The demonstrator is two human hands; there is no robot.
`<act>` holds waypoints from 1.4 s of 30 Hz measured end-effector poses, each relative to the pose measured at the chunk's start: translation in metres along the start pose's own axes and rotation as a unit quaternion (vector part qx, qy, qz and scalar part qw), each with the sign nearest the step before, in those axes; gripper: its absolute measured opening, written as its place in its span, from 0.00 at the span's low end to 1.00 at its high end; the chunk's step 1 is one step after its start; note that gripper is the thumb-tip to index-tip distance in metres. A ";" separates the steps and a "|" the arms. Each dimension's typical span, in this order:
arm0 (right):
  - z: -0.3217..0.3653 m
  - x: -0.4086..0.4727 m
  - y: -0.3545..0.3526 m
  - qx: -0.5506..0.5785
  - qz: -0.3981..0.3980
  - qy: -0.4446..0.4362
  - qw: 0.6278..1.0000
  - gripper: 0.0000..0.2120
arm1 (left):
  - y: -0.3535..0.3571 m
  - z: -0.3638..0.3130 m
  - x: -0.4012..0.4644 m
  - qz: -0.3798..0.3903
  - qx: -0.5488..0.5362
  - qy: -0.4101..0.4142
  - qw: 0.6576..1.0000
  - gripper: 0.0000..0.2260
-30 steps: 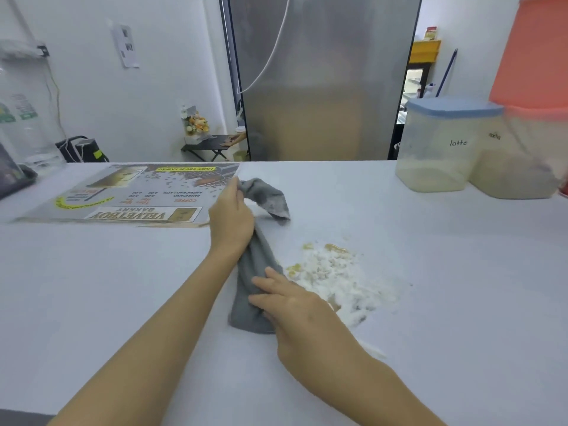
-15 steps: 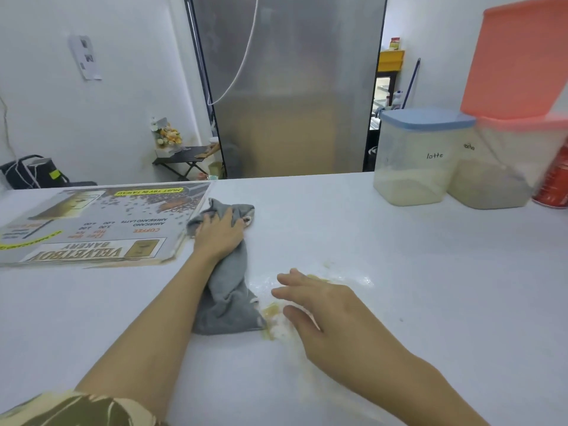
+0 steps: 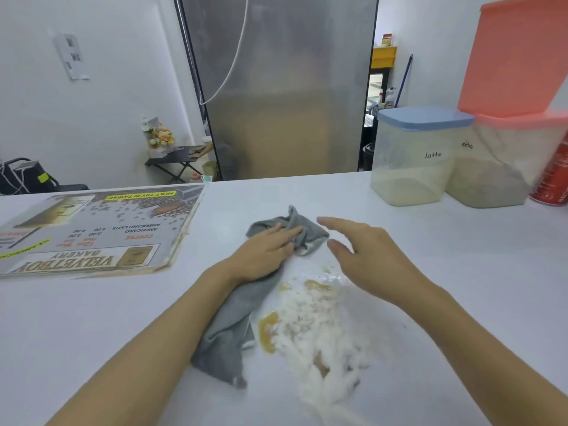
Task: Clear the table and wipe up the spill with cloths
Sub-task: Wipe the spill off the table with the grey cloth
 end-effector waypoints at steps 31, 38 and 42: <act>0.086 -0.140 0.100 -0.023 0.005 -0.259 0.966 0.12 | 0.011 -0.020 -0.063 -0.063 -0.059 -0.034 0.996 0.18; 0.075 -0.156 0.093 -0.087 -0.047 -0.209 0.973 0.13 | 0.019 -0.027 -0.066 -0.093 -0.060 -0.053 0.993 0.19; 0.055 -0.165 0.083 -0.073 -0.086 -0.200 0.973 0.20 | 0.022 -0.030 -0.063 -0.102 -0.066 -0.072 0.990 0.19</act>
Point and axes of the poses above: each hand's wrist, its own x-axis towards the middle knuckle, its own y-axis out of the palm, z = x × y, the point moved 3 cm from there along x, towards the middle knuckle, and after that the axes turned 1 degree about -z, right-handed, at the moved point
